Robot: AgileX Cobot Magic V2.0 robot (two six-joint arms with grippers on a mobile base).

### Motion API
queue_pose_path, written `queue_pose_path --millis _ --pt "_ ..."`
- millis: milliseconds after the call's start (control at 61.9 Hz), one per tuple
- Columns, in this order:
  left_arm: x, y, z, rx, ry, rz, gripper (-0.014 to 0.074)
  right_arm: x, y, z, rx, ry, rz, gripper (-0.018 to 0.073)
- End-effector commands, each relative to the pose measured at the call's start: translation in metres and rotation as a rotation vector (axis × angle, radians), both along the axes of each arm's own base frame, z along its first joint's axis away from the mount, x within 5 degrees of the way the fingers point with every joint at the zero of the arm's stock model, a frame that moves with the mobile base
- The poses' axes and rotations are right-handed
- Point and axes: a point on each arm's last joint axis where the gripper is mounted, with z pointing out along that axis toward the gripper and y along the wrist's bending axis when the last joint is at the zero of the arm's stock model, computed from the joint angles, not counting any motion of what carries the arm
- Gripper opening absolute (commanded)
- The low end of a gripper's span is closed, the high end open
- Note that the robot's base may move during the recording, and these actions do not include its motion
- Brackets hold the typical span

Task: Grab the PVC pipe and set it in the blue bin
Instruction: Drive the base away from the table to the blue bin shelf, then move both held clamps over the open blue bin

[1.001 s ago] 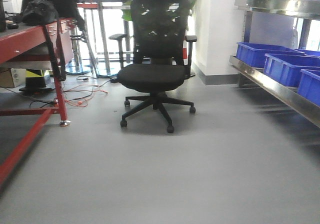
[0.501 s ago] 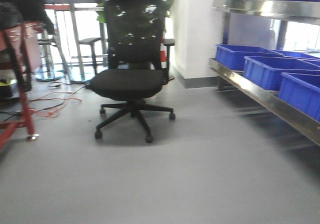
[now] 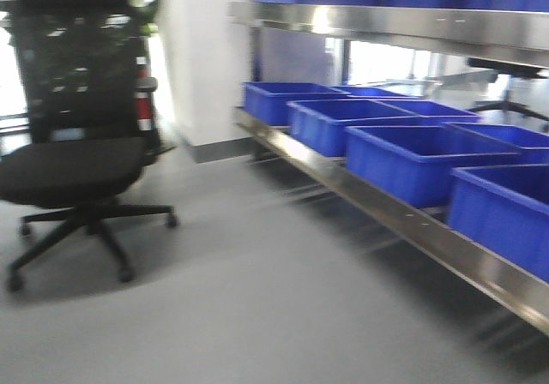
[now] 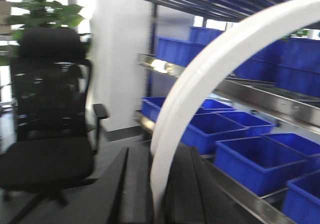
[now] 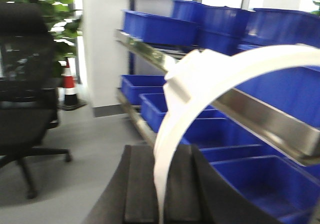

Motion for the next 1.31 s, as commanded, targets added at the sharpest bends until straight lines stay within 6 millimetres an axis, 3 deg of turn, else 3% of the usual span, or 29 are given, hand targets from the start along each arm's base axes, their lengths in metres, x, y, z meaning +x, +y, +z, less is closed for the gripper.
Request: queue_pose_path --millis 0,1292 --pt "-0.0017 -0.0003 0.0033 -0.005 -0.033 -0.004 -0.0111 -0.0025 -0.0005 0.005 -0.008 -0.038 -0.001 -0.0169" --pt "-0.0017 -0.0003 0.0033 -0.005 -0.033 -0.004 -0.0111 -0.0025 -0.0005 0.005 -0.008 -0.038 -0.001 -0.0169"
